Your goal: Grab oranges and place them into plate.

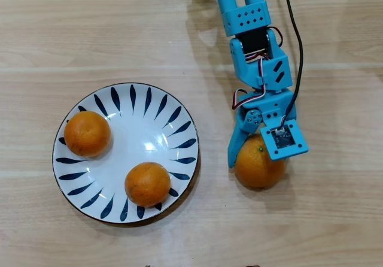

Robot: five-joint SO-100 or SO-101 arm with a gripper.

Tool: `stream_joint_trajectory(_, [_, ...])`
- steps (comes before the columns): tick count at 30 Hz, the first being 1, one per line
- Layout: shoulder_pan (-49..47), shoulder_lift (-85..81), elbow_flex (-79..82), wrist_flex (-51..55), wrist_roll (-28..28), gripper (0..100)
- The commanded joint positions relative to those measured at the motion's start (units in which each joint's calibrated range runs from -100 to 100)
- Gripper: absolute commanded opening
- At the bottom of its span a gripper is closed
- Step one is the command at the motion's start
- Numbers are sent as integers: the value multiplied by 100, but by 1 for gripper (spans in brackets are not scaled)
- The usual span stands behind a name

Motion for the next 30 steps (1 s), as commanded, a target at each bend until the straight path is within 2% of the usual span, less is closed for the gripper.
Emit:
stream_joint_trajectory(1, [-90, -389, -45, -92, -2, 24])
stream_joint_trajectory(6, [-50, -499, -99, -92, 35, 24])
stream_joint_trajectory(14, [313, -1927, 27, 218, 484, 25])
stream_joint_trajectory(21, [1079, -3271, 82, 2899, 934, 25])
stream_joint_trajectory(26, [1983, -3795, 516, 4481, 1195, 25])
stream_joint_trajectory(30, [2515, -3821, 887, 4541, 1389, 25])
